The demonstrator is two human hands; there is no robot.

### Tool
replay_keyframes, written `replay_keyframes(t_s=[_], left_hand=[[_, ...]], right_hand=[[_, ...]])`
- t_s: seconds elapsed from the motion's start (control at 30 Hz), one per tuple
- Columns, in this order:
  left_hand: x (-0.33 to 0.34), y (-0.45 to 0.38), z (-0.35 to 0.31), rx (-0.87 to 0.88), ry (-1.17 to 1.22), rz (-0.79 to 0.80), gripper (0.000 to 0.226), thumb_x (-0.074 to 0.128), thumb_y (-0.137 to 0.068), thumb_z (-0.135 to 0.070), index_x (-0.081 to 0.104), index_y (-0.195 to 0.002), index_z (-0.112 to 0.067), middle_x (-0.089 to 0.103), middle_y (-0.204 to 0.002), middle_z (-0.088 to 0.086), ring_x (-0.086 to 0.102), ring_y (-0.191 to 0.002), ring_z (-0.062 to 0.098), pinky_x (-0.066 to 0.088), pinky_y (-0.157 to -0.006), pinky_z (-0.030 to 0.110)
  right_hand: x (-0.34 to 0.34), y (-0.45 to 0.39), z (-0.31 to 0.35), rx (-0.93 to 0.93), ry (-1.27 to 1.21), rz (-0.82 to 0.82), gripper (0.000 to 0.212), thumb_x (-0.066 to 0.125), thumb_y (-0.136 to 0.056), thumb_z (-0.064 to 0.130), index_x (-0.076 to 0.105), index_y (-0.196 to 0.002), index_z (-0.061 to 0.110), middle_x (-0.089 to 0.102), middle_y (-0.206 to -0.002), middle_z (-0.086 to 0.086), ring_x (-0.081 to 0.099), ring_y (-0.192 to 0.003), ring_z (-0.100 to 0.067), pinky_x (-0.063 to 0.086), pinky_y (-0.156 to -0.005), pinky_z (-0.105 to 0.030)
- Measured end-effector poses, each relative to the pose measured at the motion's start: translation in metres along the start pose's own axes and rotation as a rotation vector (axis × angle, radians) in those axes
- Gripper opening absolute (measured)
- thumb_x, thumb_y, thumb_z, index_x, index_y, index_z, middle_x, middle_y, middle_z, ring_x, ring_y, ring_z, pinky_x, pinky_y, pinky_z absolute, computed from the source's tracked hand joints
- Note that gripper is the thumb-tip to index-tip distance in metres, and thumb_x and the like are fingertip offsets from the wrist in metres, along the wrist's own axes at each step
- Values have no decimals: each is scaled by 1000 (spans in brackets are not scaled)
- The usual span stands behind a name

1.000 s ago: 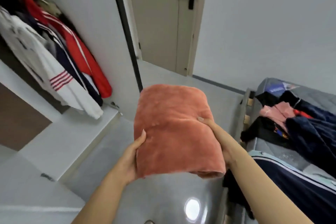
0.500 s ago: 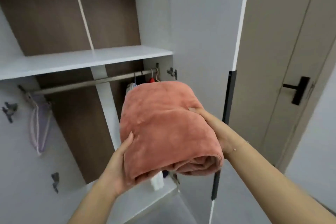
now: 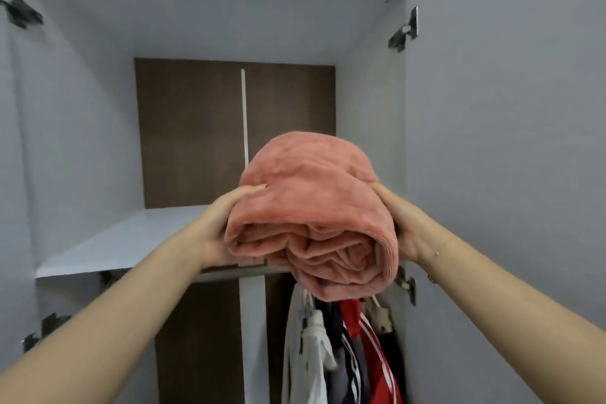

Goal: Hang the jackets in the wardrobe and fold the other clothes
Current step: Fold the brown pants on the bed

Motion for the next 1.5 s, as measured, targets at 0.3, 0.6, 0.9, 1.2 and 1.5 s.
replay_keyframes(t_s=[0.3, 0.6, 0.9, 1.2, 1.5], left_hand=[[-75, -241, -61, -118, -222, -86, 25, 72, -67, -32, 57, -65, -12, 54, -62, 11, 55, -55, 23, 46, -59, 26], [-58, -321, -95, 215, -823, -294, 10, 63, -90, -9, 69, -97, -8, 69, -104, 20, 66, -86, 26, 54, -81, 32], [39, -287, -23, 187, -1719, 261, 71, 29, -94, -67, 5, -154, -38, 0, -163, -6, 0, -150, 18, -4, -121, 38], [-13, -288, -2, 278, -1648, 50, 51, 10, -100, -58, 27, -147, -48, 16, -159, -21, 3, -147, -1, -19, -117, 44], [-22, -296, -35, -61, -1512, -101, 52, 23, -98, -62, 24, -148, -47, -2, -163, -7, -16, -149, 24, -17, -114, 57]], right_hand=[[-48, -126, -15, -65, 12, -367, 82, 86, -63, 29, 49, -136, 20, 66, -122, -12, 64, -108, -30, 59, -69, -45], [-99, -126, 2, -154, 472, -732, 40, 67, -84, 16, 57, -123, 14, 64, -116, -5, 59, -98, -15, 45, -70, -23], [-91, -195, 86, -384, 1192, -355, 34, 43, -104, 18, 58, -133, 13, 55, -139, -2, 45, -132, -11, 27, -95, -6], [-129, -231, 29, 18, 1541, -162, 45, 38, -103, 41, 56, -136, 16, 54, -141, -7, 49, -130, -24, 32, -111, -31], [-96, -252, 71, 224, 1730, -109, 37, 45, -99, 35, 57, -128, 17, 53, -140, -7, 55, -119, -25, 40, -107, -36]])
Point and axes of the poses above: each hand's wrist, its own y-axis away from the middle knuckle, its own x-axis out of the palm, z = x × y, the point moved 2 cm from there along -y, towards the middle knuckle
